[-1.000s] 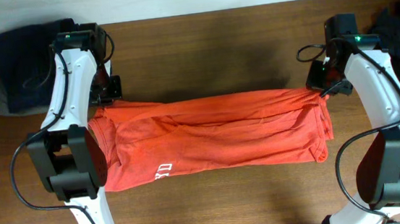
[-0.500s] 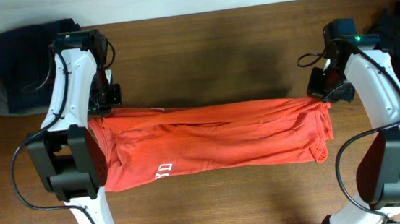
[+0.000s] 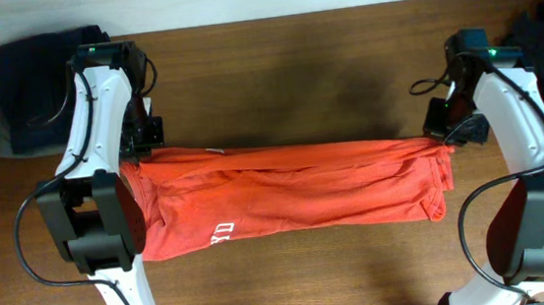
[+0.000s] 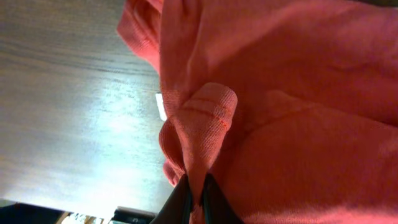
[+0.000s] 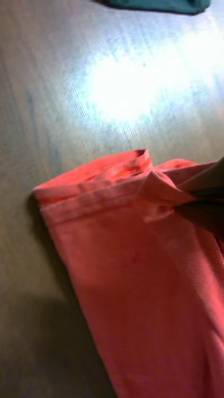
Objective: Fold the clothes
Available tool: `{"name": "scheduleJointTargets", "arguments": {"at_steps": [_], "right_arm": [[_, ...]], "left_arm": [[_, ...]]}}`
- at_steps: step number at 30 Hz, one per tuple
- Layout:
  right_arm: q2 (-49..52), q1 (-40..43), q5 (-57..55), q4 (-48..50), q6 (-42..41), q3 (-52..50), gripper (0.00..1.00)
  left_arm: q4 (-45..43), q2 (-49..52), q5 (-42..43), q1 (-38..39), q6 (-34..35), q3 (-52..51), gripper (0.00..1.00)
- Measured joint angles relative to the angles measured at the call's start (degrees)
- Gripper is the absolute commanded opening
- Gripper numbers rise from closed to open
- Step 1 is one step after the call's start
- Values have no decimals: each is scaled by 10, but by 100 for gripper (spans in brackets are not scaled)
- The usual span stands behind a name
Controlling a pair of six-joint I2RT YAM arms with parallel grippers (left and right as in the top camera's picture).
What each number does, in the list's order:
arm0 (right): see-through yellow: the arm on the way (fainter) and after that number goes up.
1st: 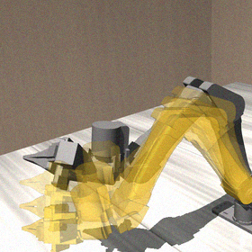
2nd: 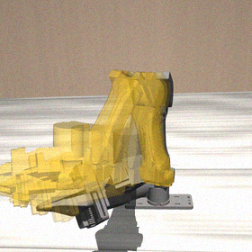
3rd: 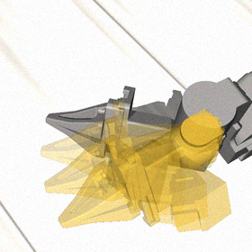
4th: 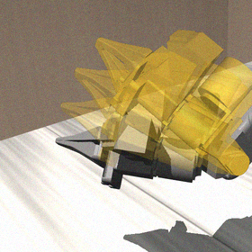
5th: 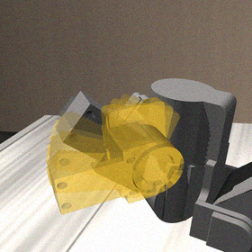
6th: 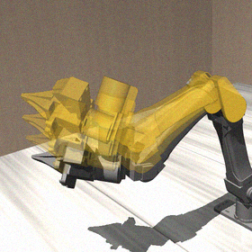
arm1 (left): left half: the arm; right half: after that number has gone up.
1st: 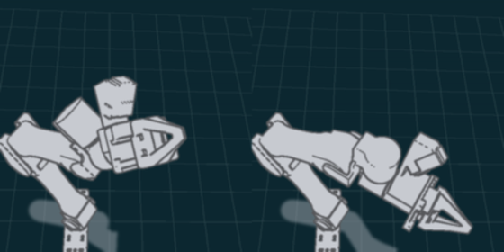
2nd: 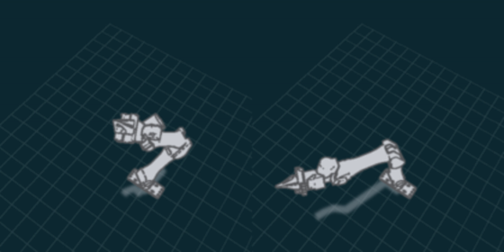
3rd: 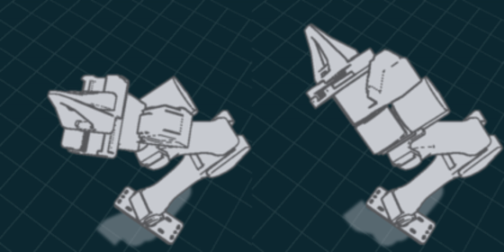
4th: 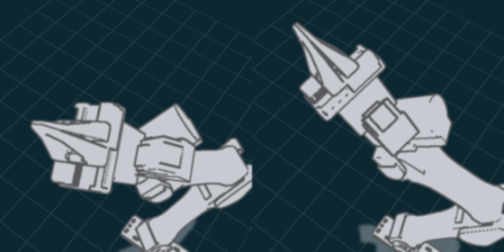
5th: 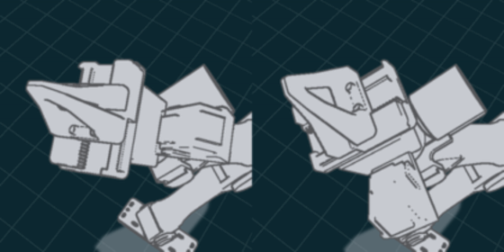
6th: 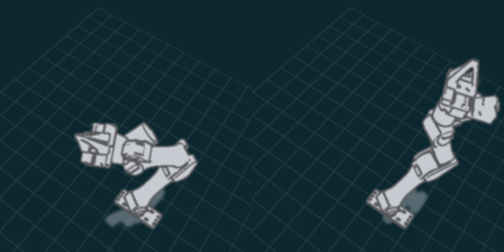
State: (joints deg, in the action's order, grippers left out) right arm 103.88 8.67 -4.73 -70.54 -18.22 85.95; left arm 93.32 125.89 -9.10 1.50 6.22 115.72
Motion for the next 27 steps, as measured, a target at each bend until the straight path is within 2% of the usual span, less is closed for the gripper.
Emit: {"name": "scheduleJointTargets", "arguments": {"at_steps": [1,2,3,8,11,13,16,18,20,22,25,27], "right_arm": [[0,5,0,-1,-1,0,4],[0,10,0,-2,0,0,16],[0,15,1,-5,-5,0,24],[0,31,-7,-16,0,0,24],[0,31,-7,-17,0,0,25],[0,31,-7,-19,0,0,30],[0,31,-7,-19,1,0,38],[0,31,-8,-20,2,0,41],[0,31,-8,-20,1,0,49],[0,31,-8,-20,2,0,60],[0,31,-8,-16,3,0,68],[0,31,-8,-14,2,0,69]], "left_arm": [[3,0,-1,0,0,0,9],[5,0,-2,0,0,0,11],[5,0,-3,-1,0,0,11],[6,0,-8,-1,0,0,12],[8,0,-9,-1,-2,0,21],[16,0,-10,-1,-4,0,29],[24,0,-11,-1,-6,0,47],[31,0,-12,-1,-5,0,51],[32,0,-13,-1,-6,0,61],[31,0,-13,-1,-5,0,63],[7,0,-12,-1,-5,0,63],[-20,0,-12,-1,-5,0,63]]}}
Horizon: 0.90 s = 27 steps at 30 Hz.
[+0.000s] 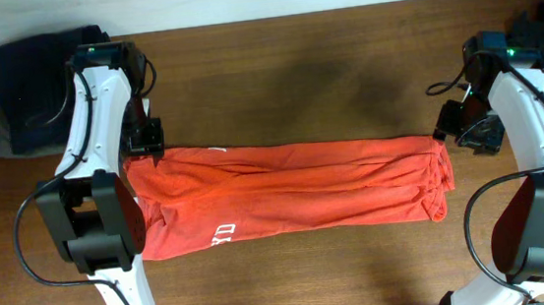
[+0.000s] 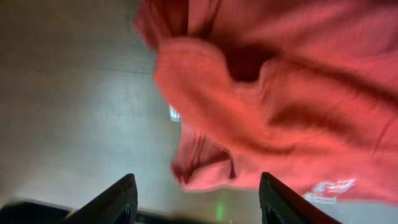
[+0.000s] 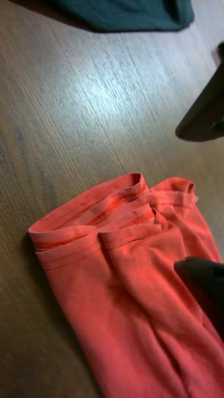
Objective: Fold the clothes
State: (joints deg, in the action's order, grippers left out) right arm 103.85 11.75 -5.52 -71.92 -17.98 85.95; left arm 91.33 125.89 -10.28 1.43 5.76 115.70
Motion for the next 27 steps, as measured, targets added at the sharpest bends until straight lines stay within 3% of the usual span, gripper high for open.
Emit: {"name": "scheduleJointTargets", "arguments": {"at_steps": [8,12,14,19,27], "right_arm": [[0,0,0,13,0,-6,70],[0,0,0,17,0,-13,70],[0,0,0,19,0,-13,70],[0,0,0,19,0,-13,70],[0,0,0,21,0,-13,70]], "left_arm": [[-97,0,3,0,-1,-17,63],[-108,0,21,0,-2,-27,61],[-114,0,30,0,5,-28,54],[-122,0,42,0,26,-28,47],[-127,1,45,0,94,-62,47]]}}
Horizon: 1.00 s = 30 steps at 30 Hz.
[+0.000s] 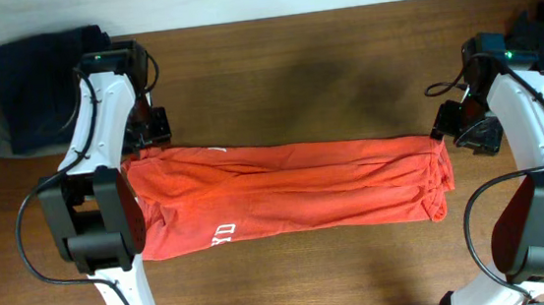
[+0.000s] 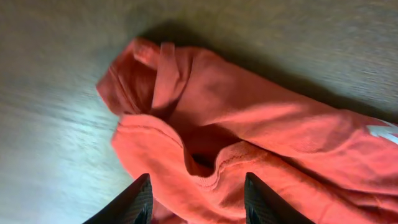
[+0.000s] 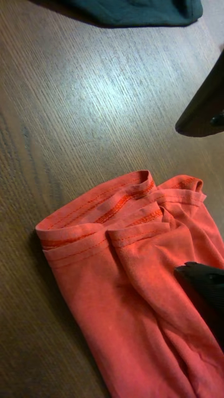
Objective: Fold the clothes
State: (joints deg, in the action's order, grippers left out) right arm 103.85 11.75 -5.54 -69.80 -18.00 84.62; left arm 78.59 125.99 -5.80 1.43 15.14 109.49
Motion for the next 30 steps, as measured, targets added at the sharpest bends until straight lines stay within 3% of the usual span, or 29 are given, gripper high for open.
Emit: {"name": "scheduleJointTargets", "arguments": {"at_steps": [10,14,19,30], "right_arm": [[0,0,0,3,0,0,70],[0,0,0,3,0,0,70],[0,0,0,5,0,0,70],[0,0,0,5,0,-1,71]], "left_arm": [[-74,1,0,0,76,-90,43],[-82,1,1,0,89,-92,18],[-72,1,0,0,93,-92,1],[-2,0,0,0,94,-74,1]]}}
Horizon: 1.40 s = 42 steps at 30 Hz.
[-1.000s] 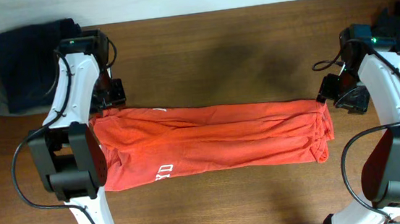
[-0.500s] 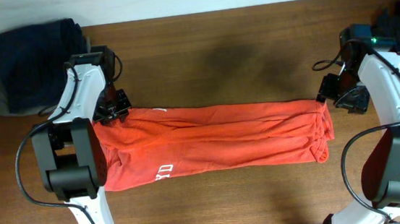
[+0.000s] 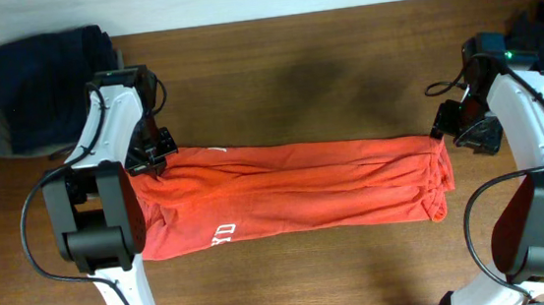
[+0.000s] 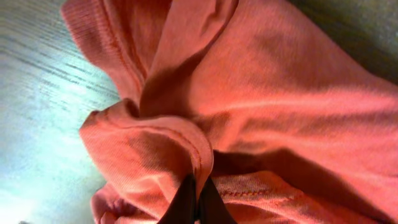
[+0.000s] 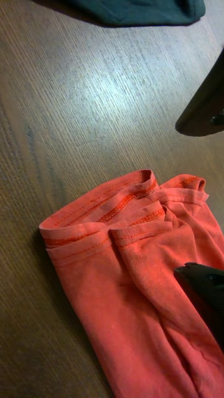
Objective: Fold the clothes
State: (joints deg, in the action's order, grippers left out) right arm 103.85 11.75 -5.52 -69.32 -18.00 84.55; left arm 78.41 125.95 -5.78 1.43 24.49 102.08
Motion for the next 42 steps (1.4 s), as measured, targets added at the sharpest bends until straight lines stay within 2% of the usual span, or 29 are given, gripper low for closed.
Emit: {"name": "scheduleJointTargets", "arguments": {"at_steps": [6,14,18,27,28,30,31,35,42], "right_arm": [[0,0,2,-5,0,0,71],[0,0,15,-13,0,0,71],[0,0,20,-20,-1,0,76],[0,0,21,-24,0,0,77],[0,0,21,-24,0,0,77],[0,0,21,-24,0,0,78],[0,0,21,-24,0,0,79],[0,0,24,-24,0,0,80],[0,0,47,-24,0,0,81]], "left_arm": [[40,-29,0,0,-7,3,6],[110,-42,-23,0,-14,7,6],[129,-42,-36,0,-17,4,12],[150,-42,-50,0,-18,-59,13],[151,-42,-51,0,-18,-71,16],[150,-42,-52,0,-23,-92,43],[150,-42,-53,0,-23,-105,46],[139,-42,-53,0,-26,-139,45],[137,-42,-54,0,-40,-143,36]]}}
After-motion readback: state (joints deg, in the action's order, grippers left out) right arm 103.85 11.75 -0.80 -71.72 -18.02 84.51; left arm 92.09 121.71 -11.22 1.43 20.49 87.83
